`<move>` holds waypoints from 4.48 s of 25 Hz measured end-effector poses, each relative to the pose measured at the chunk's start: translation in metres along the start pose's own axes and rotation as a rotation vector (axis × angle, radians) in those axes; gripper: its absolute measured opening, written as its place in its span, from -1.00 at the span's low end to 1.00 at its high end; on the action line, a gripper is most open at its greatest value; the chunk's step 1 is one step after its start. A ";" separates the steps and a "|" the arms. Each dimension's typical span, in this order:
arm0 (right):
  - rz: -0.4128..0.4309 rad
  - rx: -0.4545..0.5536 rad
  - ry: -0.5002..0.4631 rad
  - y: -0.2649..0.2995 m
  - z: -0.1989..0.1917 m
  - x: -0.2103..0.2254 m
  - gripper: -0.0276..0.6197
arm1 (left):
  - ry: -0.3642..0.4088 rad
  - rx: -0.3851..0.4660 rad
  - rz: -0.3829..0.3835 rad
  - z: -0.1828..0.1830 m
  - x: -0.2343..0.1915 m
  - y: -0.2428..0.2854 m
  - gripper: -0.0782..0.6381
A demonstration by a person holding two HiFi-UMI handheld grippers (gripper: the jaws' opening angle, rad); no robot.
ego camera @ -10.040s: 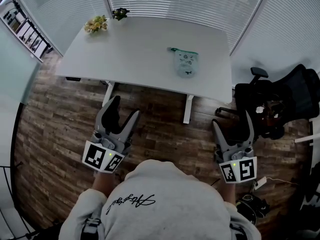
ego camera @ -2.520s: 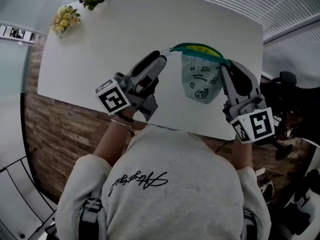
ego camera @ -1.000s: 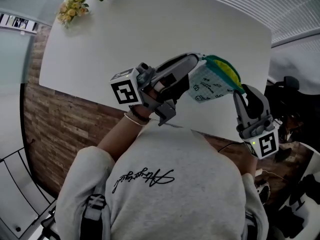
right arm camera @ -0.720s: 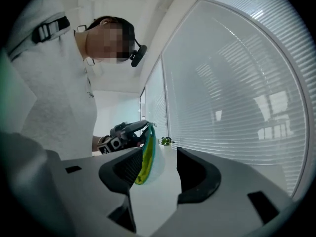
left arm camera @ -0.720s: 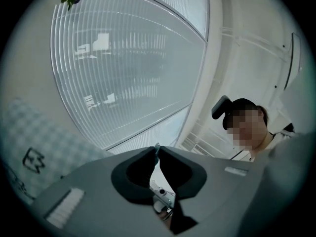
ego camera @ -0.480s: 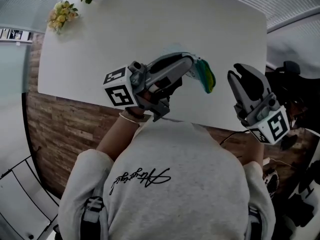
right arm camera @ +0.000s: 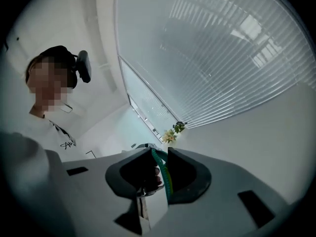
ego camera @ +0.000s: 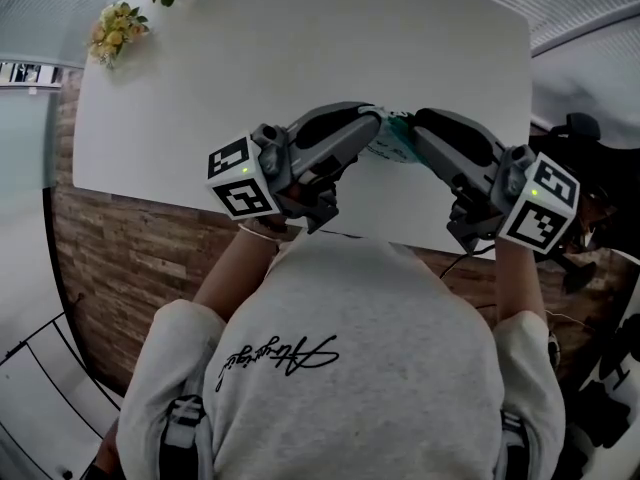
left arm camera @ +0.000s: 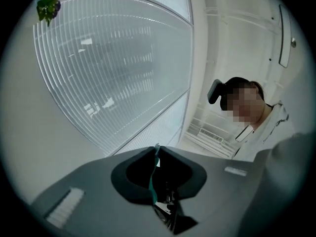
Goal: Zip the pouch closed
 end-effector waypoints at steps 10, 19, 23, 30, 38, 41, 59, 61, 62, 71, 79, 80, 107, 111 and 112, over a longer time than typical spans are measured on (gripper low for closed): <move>0.103 -0.093 0.113 0.006 -0.005 -0.002 -0.62 | 0.111 -0.078 -0.039 -0.008 0.005 0.003 -0.69; 0.172 -0.016 0.235 0.001 0.001 0.001 -0.82 | 0.217 -0.168 -0.030 -0.011 0.008 0.006 -0.69; 0.174 -0.026 0.226 0.006 0.000 0.000 -0.84 | 0.238 -0.166 -0.016 -0.014 0.009 0.008 -0.69; 0.163 -0.040 0.263 0.002 -0.005 0.005 -0.79 | 0.341 -0.257 -0.028 -0.013 0.012 0.013 -0.69; 0.080 -0.028 0.155 0.005 -0.009 0.000 -0.85 | 0.323 -0.266 -0.026 -0.017 0.010 0.007 -0.69; 0.052 0.000 0.130 0.006 -0.009 -0.001 -0.86 | 0.294 -0.225 -0.025 -0.017 0.007 0.004 -0.70; -0.212 0.110 -0.031 0.011 -0.017 0.009 -0.90 | 0.066 -0.128 0.114 -0.022 -0.020 0.003 -0.72; -0.206 0.135 -0.006 0.011 -0.017 0.011 -0.90 | 0.044 -0.099 0.103 -0.022 -0.021 0.003 -0.73; -0.195 0.155 0.015 0.011 -0.017 0.011 -0.90 | 0.035 -0.083 0.092 -0.021 -0.021 0.003 -0.73; -0.027 0.324 0.094 0.012 0.003 -0.016 -0.89 | 0.031 0.004 -0.044 0.015 0.009 0.007 -0.75; -0.113 0.343 0.086 0.009 0.002 -0.003 -0.91 | 0.028 0.126 -0.048 0.034 0.006 -0.003 -0.76; -0.119 0.334 0.073 0.009 0.002 -0.003 -0.91 | 0.041 0.109 -0.046 0.035 0.007 -0.001 -0.76; -0.484 0.246 -0.139 0.007 -0.019 0.044 -0.90 | -0.066 0.143 0.304 0.009 -0.036 0.001 -0.75; -0.513 0.253 -0.164 0.004 -0.019 0.045 -0.90 | -0.068 0.137 0.329 0.005 -0.033 0.002 -0.75; -0.516 0.256 -0.166 0.003 -0.018 0.044 -0.90 | -0.069 0.137 0.331 0.005 -0.031 0.002 -0.76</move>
Point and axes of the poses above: the fingertips, and each gripper's own axes: y forward along the fingers, x to its right, z out of its top, the point moved 7 cm from there along -y, backward along the fingers, and after that the axes turned 8 degrees about -x, right-handed, at the moved point
